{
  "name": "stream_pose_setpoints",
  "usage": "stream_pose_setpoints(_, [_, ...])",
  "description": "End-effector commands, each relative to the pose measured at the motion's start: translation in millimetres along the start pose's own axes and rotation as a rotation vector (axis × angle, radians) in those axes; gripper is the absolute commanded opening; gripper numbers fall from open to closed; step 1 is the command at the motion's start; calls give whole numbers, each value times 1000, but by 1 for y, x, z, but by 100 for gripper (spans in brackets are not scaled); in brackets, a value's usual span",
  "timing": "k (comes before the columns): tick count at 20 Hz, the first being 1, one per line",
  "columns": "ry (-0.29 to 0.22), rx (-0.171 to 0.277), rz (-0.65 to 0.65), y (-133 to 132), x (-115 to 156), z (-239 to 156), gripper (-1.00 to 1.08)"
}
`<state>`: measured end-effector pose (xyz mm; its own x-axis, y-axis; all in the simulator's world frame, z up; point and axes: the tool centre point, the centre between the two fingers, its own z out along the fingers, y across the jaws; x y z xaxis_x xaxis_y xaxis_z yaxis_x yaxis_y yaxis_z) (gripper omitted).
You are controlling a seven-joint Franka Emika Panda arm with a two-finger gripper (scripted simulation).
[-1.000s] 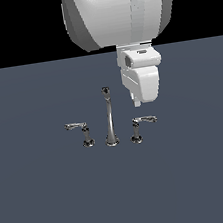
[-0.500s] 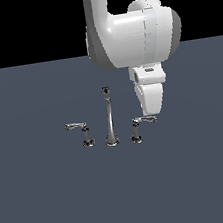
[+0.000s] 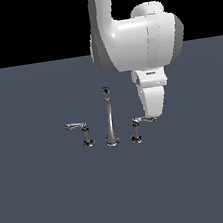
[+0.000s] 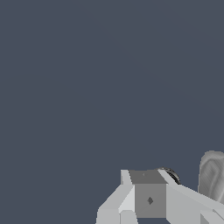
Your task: Turn on the faucet by rotating a designated handle.
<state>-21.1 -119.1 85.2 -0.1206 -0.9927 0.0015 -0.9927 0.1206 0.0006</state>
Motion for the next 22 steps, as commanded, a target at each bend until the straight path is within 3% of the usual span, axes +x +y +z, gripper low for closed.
stream_pose_setpoints(1, [0,0,1,5,2,0,-100])
stream_pose_setpoints(12, [-1,0,1,42,18,0,-100])
stream_pose_setpoints(14, [-3,11,-6,34,13,0,-100])
stream_pose_setpoints(22, [-2,6,-2,63,6,0,-100])
